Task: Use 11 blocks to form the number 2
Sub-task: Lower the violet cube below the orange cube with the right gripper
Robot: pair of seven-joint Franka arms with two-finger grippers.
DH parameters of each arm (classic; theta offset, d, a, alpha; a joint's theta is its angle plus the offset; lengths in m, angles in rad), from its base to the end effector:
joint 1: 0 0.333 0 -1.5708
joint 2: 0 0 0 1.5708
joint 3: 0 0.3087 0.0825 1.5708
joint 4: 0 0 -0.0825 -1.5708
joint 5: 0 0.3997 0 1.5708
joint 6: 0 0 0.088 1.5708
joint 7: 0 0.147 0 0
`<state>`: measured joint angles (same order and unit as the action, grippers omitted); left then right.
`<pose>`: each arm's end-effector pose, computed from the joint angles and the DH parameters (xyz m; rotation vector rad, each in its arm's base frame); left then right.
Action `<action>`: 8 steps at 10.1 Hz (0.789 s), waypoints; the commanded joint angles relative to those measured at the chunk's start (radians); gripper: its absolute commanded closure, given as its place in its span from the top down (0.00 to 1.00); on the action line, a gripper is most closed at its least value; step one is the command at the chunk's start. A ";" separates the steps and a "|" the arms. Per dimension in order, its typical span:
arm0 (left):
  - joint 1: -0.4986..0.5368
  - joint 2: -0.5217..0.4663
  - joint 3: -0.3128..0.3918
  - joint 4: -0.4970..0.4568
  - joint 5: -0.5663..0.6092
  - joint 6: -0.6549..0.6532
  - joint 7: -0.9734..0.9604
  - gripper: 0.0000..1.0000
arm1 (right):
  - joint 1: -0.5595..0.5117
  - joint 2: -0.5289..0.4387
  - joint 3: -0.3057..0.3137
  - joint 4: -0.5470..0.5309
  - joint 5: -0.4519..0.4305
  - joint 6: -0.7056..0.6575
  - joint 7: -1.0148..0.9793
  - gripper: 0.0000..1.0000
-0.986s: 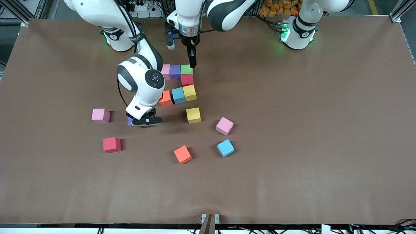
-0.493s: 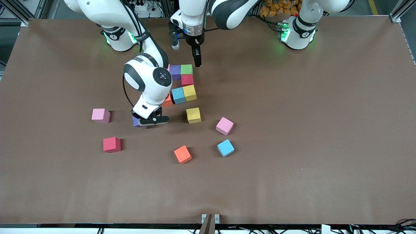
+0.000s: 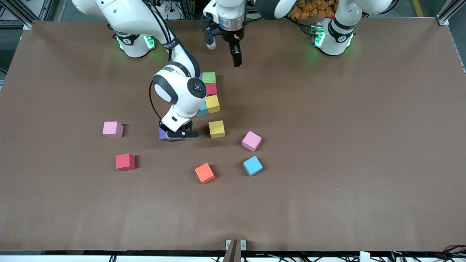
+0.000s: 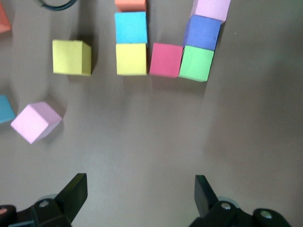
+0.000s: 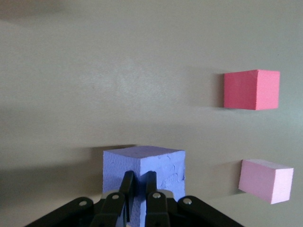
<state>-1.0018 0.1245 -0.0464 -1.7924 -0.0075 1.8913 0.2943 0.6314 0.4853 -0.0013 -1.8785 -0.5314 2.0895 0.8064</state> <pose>0.3036 -0.5272 0.4220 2.4604 -1.9488 -0.0446 0.5175 0.3247 0.1835 2.6391 0.2060 0.1032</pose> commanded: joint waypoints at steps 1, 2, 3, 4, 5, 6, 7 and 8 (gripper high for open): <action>0.067 -0.061 -0.001 -0.027 -0.058 -0.062 0.022 1.00 | 0.045 0.047 0.000 0.051 0.040 -0.023 0.048 0.00; 0.107 -0.074 -0.001 -0.024 -0.062 -0.090 0.023 1.00 | 0.063 0.052 0.000 0.058 0.053 -0.026 0.050 0.00; 0.138 -0.077 -0.003 -0.022 -0.062 -0.106 0.029 1.00 | 0.076 0.053 0.000 0.059 0.053 -0.029 0.051 0.00; 0.143 -0.085 -0.001 -0.021 -0.062 -0.115 0.029 1.00 | 0.091 0.059 0.000 0.061 0.053 -0.045 0.051 0.00; 0.144 -0.097 0.002 -0.022 -0.062 -0.126 0.029 1.00 | 0.102 0.067 0.000 0.071 0.053 -0.067 0.051 0.00; 0.144 -0.107 0.002 -0.022 -0.062 -0.150 0.031 1.00 | 0.108 0.068 0.001 0.073 0.053 -0.077 0.051 0.00; 0.144 -0.124 0.002 -0.025 -0.062 -0.173 0.037 1.00 | 0.113 0.070 0.001 0.073 0.054 -0.078 0.051 0.00; 0.144 -0.137 0.002 -0.025 -0.062 -0.191 0.040 1.00 | 0.120 0.070 0.001 0.075 0.068 -0.078 0.053 0.00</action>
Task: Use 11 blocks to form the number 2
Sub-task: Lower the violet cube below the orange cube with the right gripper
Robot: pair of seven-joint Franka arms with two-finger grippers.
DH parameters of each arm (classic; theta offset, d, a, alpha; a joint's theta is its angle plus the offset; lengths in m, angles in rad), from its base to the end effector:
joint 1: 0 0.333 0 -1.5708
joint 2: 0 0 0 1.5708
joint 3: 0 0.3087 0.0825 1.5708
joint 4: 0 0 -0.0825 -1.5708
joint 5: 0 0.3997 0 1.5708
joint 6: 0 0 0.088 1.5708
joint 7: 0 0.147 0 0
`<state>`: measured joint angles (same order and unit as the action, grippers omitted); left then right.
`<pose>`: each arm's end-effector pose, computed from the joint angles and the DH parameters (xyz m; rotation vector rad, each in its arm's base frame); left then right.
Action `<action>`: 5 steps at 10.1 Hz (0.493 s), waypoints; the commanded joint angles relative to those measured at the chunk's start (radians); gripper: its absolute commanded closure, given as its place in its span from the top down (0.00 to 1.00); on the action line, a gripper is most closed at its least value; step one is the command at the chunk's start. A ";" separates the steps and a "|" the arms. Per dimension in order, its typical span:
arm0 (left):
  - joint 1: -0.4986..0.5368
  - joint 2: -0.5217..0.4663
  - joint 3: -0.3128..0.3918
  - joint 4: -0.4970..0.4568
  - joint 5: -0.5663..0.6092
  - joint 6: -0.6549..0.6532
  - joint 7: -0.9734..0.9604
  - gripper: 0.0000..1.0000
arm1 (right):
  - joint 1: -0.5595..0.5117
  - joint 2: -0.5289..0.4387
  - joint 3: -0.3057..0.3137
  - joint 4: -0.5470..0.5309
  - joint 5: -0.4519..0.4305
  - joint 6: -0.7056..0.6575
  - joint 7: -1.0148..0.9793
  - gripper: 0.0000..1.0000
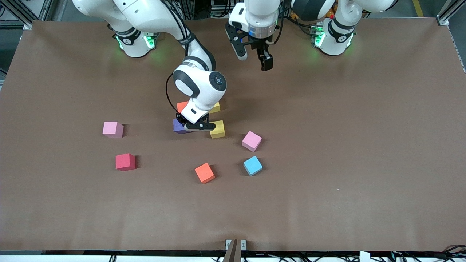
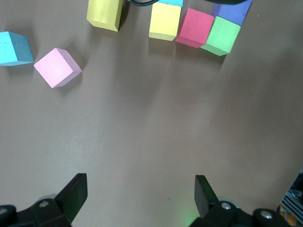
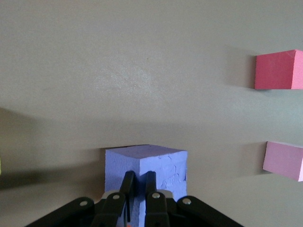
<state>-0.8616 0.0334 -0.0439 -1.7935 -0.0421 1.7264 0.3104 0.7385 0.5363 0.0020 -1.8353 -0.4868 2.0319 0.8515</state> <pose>0.3496 -0.4542 0.4624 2.5732 -1.7743 -0.1698 0.4778 0.3781 0.1662 2.6182 0.2415 0.0651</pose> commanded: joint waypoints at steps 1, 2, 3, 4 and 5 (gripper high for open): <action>0.004 -0.049 -0.001 -0.023 -0.027 -0.028 0.025 1.00 | 0.015 0.021 -0.002 0.037 0.040 -0.021 0.009 0.00; 0.004 -0.049 -0.001 -0.023 -0.027 -0.028 0.025 1.00 | 0.019 0.024 -0.002 0.041 0.042 -0.021 0.012 0.00; 0.004 -0.047 -0.001 -0.023 -0.027 -0.028 0.025 1.00 | 0.024 0.031 -0.002 0.042 0.043 -0.021 0.024 0.00; 0.004 -0.047 -0.001 -0.023 -0.027 -0.028 0.025 1.00 | 0.024 0.033 -0.002 0.042 0.043 -0.019 0.026 0.00; 0.004 -0.047 -0.001 -0.023 -0.027 -0.028 0.025 1.00 | 0.024 0.034 -0.002 0.041 0.043 -0.019 0.029 0.00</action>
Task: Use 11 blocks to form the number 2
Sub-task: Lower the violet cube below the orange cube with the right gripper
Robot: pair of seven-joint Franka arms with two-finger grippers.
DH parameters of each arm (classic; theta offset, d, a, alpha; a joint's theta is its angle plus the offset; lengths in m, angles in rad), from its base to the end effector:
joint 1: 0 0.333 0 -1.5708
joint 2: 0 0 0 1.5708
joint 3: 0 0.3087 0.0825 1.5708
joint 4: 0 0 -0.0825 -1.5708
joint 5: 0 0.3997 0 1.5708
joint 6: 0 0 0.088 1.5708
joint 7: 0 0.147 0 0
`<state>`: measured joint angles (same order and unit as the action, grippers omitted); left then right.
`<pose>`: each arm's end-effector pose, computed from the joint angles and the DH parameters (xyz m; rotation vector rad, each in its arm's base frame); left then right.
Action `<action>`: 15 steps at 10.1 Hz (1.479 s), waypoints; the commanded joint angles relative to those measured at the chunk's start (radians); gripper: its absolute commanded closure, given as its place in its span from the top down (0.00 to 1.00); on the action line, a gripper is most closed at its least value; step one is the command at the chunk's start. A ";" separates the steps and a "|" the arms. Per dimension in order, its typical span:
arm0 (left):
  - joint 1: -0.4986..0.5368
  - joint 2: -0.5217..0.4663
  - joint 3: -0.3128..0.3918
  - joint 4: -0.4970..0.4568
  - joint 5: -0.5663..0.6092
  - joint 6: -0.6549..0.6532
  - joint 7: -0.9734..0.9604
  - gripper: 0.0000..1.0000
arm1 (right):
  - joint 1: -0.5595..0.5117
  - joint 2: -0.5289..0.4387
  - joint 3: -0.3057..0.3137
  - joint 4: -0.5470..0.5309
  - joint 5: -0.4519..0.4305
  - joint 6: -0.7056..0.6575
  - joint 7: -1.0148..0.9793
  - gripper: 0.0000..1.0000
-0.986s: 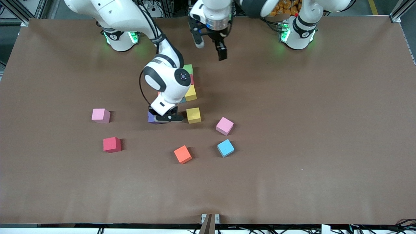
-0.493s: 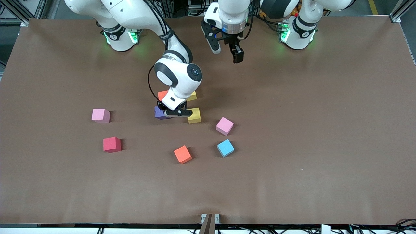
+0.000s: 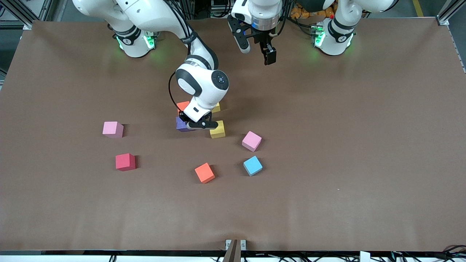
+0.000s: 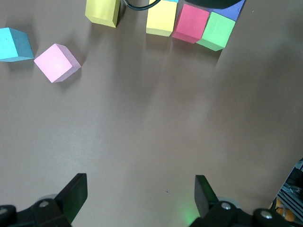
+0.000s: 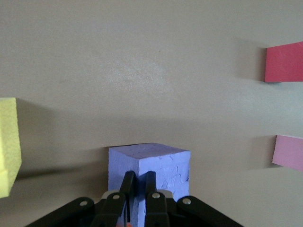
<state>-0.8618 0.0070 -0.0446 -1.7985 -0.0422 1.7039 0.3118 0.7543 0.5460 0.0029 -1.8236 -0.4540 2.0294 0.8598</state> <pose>0.3441 -0.4485 0.4734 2.5713 -1.7790 -0.1712 0.4708 0.3890 0.1637 2.6376 0.2262 0.0471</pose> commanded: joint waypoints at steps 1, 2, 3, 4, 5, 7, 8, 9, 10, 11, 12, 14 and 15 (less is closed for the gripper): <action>0.004 -0.021 0.000 -0.018 -0.027 -0.006 0.024 1.00 | 0.008 0.029 -0.003 0.029 0.011 -0.017 0.036 0.00; 0.004 -0.021 0.000 -0.018 -0.027 -0.006 0.024 1.00 | 0.008 0.032 -0.001 0.029 0.011 -0.015 0.041 0.00; 0.004 -0.021 0.000 -0.018 -0.027 -0.006 0.024 1.00 | 0.008 0.031 -0.001 0.029 0.012 -0.017 0.041 0.00; 0.004 -0.021 0.000 -0.018 -0.027 -0.006 0.024 1.00 | 0.008 0.031 0.000 0.029 0.017 -0.017 0.047 0.00; 0.004 -0.019 0.000 -0.018 -0.027 -0.006 0.024 1.00 | 0.008 0.031 0.002 0.029 0.034 -0.017 0.047 0.00; 0.004 -0.016 0.000 -0.018 -0.027 -0.006 0.024 1.00 | 0.013 0.026 0.008 0.030 0.054 -0.017 0.048 0.00; 0.004 -0.015 0.000 -0.018 -0.027 -0.004 0.024 1.00 | 0.011 0.025 0.022 0.030 0.055 -0.017 0.048 0.00; 0.004 -0.015 0.000 -0.018 -0.027 -0.004 0.024 1.00 | 0.011 0.023 0.023 0.030 0.060 -0.018 0.051 0.00; 0.004 -0.015 0.000 -0.018 -0.027 -0.006 0.024 1.00 | 0.013 0.022 0.025 0.030 0.061 -0.018 0.054 0.00; 0.004 -0.015 0.000 -0.018 -0.025 -0.004 0.024 1.00 | 0.013 0.020 0.028 0.030 0.061 -0.029 0.054 0.00; 0.004 -0.015 0.002 -0.019 -0.025 -0.004 0.024 1.00 | 0.013 0.020 0.031 0.029 0.061 -0.031 0.054 0.00; 0.004 -0.015 0.002 -0.019 -0.025 -0.006 0.024 1.00 | 0.011 0.015 0.031 0.033 0.061 -0.054 0.061 0.35; 0.004 -0.015 0.002 -0.021 -0.025 -0.006 0.024 1.00 | 0.011 0.014 0.031 0.033 0.060 -0.060 0.068 0.99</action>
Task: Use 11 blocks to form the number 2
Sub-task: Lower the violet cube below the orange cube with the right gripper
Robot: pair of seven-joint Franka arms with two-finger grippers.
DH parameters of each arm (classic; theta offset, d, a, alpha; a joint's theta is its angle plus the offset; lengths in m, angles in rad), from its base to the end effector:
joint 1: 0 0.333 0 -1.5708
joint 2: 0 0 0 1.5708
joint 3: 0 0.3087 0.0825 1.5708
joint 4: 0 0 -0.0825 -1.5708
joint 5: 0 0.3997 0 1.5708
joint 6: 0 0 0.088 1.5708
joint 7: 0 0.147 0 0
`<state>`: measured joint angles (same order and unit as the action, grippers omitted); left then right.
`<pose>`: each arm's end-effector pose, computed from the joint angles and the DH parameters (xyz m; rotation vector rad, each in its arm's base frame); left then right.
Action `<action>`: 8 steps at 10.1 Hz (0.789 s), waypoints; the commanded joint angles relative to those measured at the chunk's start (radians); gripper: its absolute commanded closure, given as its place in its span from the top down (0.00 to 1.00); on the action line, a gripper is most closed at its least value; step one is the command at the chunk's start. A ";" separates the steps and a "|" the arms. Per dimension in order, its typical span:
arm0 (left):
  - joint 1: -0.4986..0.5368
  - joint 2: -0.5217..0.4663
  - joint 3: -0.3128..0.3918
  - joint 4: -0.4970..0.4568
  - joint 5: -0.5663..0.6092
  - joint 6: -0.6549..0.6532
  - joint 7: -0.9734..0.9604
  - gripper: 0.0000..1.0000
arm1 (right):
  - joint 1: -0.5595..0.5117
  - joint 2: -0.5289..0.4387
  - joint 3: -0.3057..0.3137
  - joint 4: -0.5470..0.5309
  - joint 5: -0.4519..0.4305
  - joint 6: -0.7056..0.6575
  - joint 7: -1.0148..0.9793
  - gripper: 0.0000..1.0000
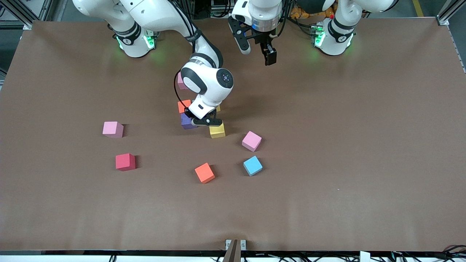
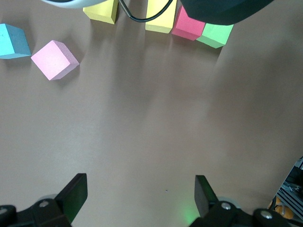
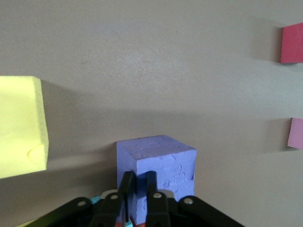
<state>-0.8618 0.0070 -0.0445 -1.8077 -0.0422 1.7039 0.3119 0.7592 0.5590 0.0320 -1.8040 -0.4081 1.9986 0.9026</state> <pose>0.3432 -0.4472 0.4689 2.5730 -1.7798 -0.1850 0.4552 0.4056 0.1608 2.6583 0.1681 0.0026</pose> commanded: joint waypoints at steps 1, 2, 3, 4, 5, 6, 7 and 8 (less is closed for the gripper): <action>0.004 -0.015 0.002 -0.012 -0.025 -0.004 0.024 1.00 | 0.006 0.001 0.002 0.015 0.014 -0.029 0.025 1.00; 0.004 -0.015 0.002 -0.012 -0.024 -0.006 0.024 1.00 | 0.005 -0.001 0.002 0.017 0.014 -0.027 0.025 1.00; 0.006 -0.015 0.003 -0.010 -0.024 -0.006 0.024 1.00 | 0.003 -0.002 0.002 0.018 0.014 -0.027 0.027 1.00; 0.006 -0.013 0.009 -0.010 -0.025 -0.006 0.020 1.00 | 0.003 -0.011 0.002 0.018 0.014 -0.029 0.027 1.00; 0.033 -0.010 0.011 -0.009 -0.025 -0.007 0.024 1.00 | 0.000 -0.022 0.002 0.018 0.014 -0.029 0.027 1.00; 0.059 -0.007 0.011 -0.009 -0.024 -0.007 0.026 1.00 | -0.006 -0.039 0.002 0.018 0.014 -0.029 0.026 1.00; 0.063 -0.001 0.012 -0.006 -0.021 -0.007 0.026 1.00 | -0.014 -0.059 0.002 0.018 0.015 -0.029 0.019 1.00; 0.081 -0.001 0.012 -0.007 -0.018 -0.007 0.026 1.00 | -0.043 -0.085 0.002 0.017 0.015 -0.030 0.007 1.00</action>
<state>-0.8023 0.0101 -0.0307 -1.8100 -0.0423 1.7039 0.3157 0.7515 0.5293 0.0282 -1.7755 -0.4076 1.9851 0.9175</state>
